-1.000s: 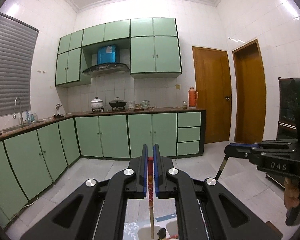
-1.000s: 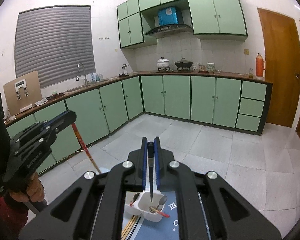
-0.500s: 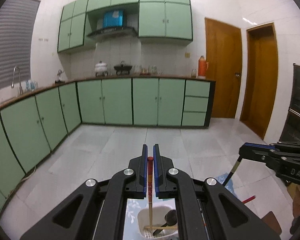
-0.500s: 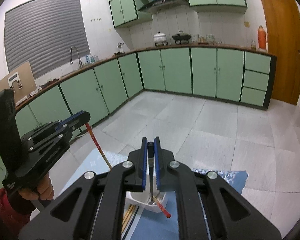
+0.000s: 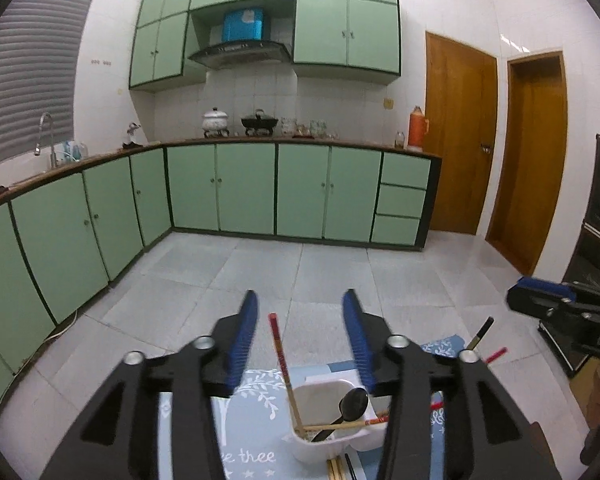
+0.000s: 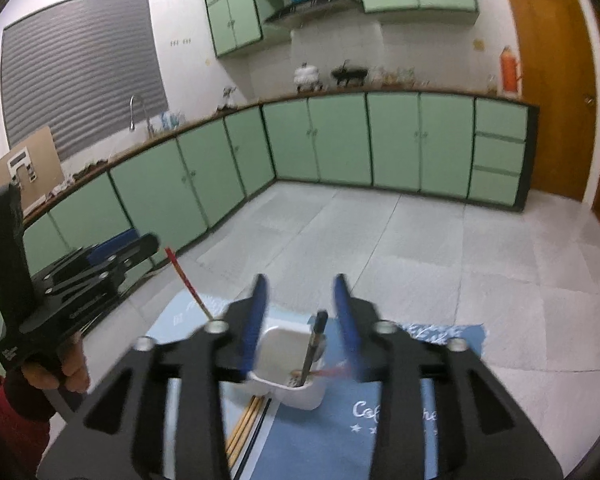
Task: Organize utensils
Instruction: 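Open both grippers to drop the chopsticks into the white holder, then move both open grippers back over the remaining chopsticks on the mat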
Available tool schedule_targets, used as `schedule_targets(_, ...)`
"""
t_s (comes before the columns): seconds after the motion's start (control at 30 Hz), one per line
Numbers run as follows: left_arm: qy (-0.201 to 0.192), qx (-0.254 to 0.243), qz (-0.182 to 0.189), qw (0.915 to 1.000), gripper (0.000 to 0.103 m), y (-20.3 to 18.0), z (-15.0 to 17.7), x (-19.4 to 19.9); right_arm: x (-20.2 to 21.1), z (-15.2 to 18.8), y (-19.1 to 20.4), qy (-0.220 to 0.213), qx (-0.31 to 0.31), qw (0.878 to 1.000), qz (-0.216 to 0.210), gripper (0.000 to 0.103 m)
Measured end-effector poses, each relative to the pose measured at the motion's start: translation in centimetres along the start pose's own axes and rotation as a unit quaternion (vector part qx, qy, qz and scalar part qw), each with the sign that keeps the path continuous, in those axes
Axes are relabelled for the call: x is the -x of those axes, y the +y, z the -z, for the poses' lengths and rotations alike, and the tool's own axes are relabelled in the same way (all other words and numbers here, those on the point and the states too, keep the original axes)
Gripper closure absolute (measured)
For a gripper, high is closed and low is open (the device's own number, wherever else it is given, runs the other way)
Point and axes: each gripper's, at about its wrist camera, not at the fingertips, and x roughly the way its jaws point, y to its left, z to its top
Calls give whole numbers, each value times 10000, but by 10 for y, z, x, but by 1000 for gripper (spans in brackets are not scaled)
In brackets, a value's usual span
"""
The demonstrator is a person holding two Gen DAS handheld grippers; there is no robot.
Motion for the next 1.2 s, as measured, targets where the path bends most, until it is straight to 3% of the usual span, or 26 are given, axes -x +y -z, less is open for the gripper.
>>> schedule_targets(0.07, -73, 81, 11, 9999, 43, 3, 2, 17, 20, 5, -1, -250, -34, 9996, 112, 34)
schedule_targets(0.17, -188, 137, 44, 9997, 32, 5, 12, 44, 45, 20, -1, -484, -75, 9986, 173, 21)
schedule_targets(0.27, -272, 113, 8, 9996, 23, 3, 27, 67, 64, 42, 1, -617, -34, 9978, 257, 15)
schedule_targets(0.57, 55, 33, -133, 9999, 18, -1, 98, 104, 85, 127, 12, -416, -112, 9977, 523, 14)
schedule_targets(0.97, 1192, -60, -259, 9925, 18, 0, 214, 95, 61, 235, 35, 326, -396, 9962, 710, 14)
schedule_targets(1.2, 1532, -180, -287, 9876, 18, 3, 252, 98, 47, 277, 61, 691, -175, 9952, 673, 14)
